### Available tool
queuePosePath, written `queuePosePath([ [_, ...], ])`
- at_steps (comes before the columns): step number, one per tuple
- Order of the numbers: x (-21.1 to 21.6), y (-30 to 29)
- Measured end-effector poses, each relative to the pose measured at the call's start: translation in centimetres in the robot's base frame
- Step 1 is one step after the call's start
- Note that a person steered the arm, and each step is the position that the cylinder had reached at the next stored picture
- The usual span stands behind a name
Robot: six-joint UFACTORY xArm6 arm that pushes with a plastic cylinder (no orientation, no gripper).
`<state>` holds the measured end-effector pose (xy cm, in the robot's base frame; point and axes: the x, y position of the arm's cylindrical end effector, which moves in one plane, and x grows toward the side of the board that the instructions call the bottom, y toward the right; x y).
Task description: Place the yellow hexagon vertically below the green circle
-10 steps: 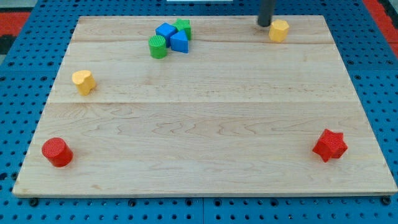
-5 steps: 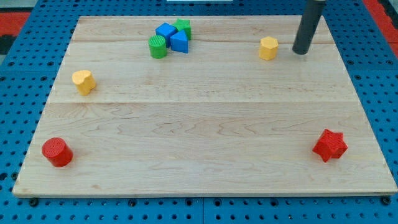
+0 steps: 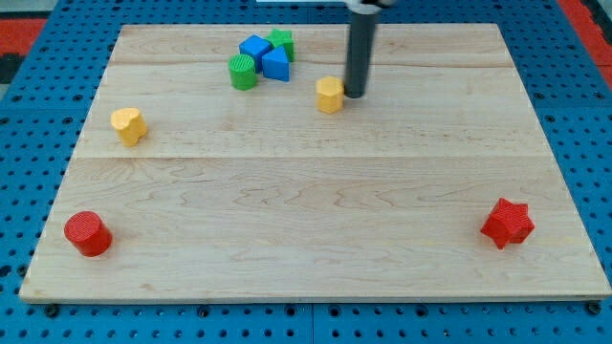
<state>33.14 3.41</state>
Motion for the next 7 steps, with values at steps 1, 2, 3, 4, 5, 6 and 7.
queuePosePath([
  [1, 3.8, -5.0],
  [2, 6.1, -8.7],
  [3, 6.0, -8.3],
  [4, 3.8, -8.4],
  [5, 3.5, -9.6],
  [6, 3.1, -12.5],
  [7, 1.1, -9.1],
])
